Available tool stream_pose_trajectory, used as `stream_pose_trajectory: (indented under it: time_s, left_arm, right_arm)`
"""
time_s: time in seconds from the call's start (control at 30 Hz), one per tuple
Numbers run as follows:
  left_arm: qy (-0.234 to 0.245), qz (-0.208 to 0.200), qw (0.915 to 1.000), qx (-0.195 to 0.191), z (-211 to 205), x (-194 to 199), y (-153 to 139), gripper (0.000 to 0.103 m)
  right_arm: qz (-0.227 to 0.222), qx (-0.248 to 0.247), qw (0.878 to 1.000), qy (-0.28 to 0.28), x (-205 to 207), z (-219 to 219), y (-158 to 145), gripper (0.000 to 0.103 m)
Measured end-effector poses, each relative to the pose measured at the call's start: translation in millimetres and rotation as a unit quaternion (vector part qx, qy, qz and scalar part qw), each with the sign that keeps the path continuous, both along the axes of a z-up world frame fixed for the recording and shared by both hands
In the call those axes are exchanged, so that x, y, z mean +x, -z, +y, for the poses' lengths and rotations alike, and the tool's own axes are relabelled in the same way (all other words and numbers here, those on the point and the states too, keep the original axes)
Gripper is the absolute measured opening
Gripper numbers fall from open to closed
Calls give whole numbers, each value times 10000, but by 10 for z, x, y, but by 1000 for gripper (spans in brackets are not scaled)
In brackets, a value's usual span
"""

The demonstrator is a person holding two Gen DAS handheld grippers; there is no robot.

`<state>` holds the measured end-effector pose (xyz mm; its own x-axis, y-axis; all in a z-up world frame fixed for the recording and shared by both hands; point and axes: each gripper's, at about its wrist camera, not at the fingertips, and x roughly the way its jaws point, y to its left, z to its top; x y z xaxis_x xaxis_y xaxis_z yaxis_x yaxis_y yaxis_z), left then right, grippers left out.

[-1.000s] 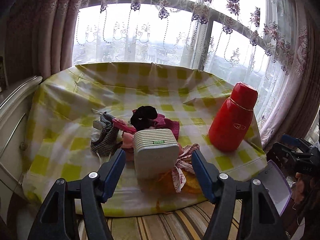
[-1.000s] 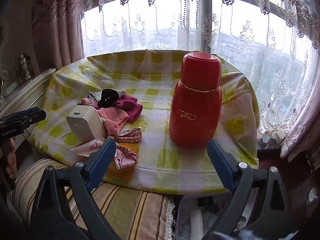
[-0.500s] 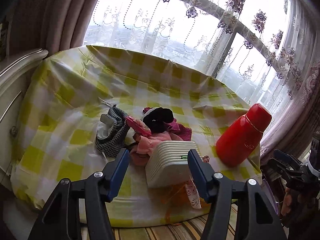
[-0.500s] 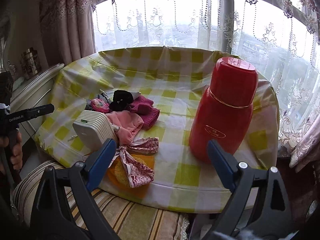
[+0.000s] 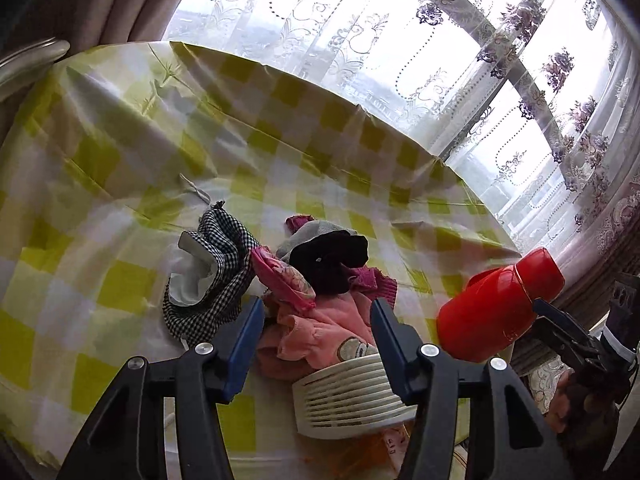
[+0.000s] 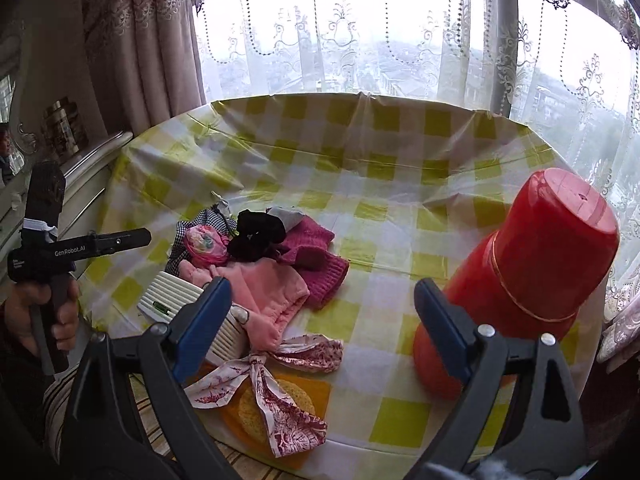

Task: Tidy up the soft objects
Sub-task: 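Grasp the pink purse with the left gripper while the right gripper grasps the black scrunchie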

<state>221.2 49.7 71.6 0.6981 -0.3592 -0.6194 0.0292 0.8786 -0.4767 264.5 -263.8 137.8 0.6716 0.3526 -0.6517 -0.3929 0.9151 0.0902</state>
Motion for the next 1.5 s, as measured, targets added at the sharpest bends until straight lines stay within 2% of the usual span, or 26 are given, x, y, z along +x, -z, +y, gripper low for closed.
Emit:
stream_pose_trajectory:
  time_s: [0.33, 0.57, 0.83, 0.9, 1.07, 1.1, 1.17, 1.2, 1.23, 1.27, 1.33, 1.5]
  left_arm:
    - [-11, 513, 9978, -414, 83, 529, 353, 56]
    - [-32, 857, 9932, -790, 123, 767, 622, 56]
    - [39, 1081, 9878, -1119, 159, 885, 817, 41]
    - [94, 1091, 9872, -1157, 148, 889, 829, 32]
    - [109, 1065, 9873, -1171, 128, 870, 837, 28]
    - [109, 1057, 9876, -1158, 127, 865, 832, 27]
    - [98, 1035, 9881, -1130, 129, 841, 820, 27]
    - [85, 1025, 9885, -1112, 128, 837, 810, 26]
    - [76, 1007, 9890, -1084, 127, 828, 797, 26]
    - [66, 977, 9897, -1046, 132, 819, 778, 26]
    - [40, 916, 9909, -990, 134, 798, 738, 26]
    - [-78, 705, 9941, -825, 144, 721, 623, 25]
  right_arm:
    - [504, 127, 9974, -505, 670, 486, 119, 94]
    - [1101, 269, 9905, -774, 1093, 911, 384, 94]
    - [1564, 41, 9837, -888, 1435, 1309, 708, 94]
    - [1648, 23, 9821, -917, 1480, 1371, 772, 94]
    - [1820, -126, 9786, -957, 1565, 1514, 949, 94]
    - [1815, -134, 9787, -953, 1573, 1530, 966, 90]
    - [1855, -183, 9776, -976, 1585, 1563, 1012, 69]
    - [1898, -249, 9769, -950, 1592, 1572, 1044, 49]
    - [1962, -284, 9755, -949, 1594, 1577, 1079, 40]
    - [1996, -287, 9746, -974, 1586, 1574, 1098, 38]
    - [1910, -295, 9765, -956, 1559, 1551, 1091, 27]
    - [1621, -157, 9826, -894, 1472, 1434, 921, 24]
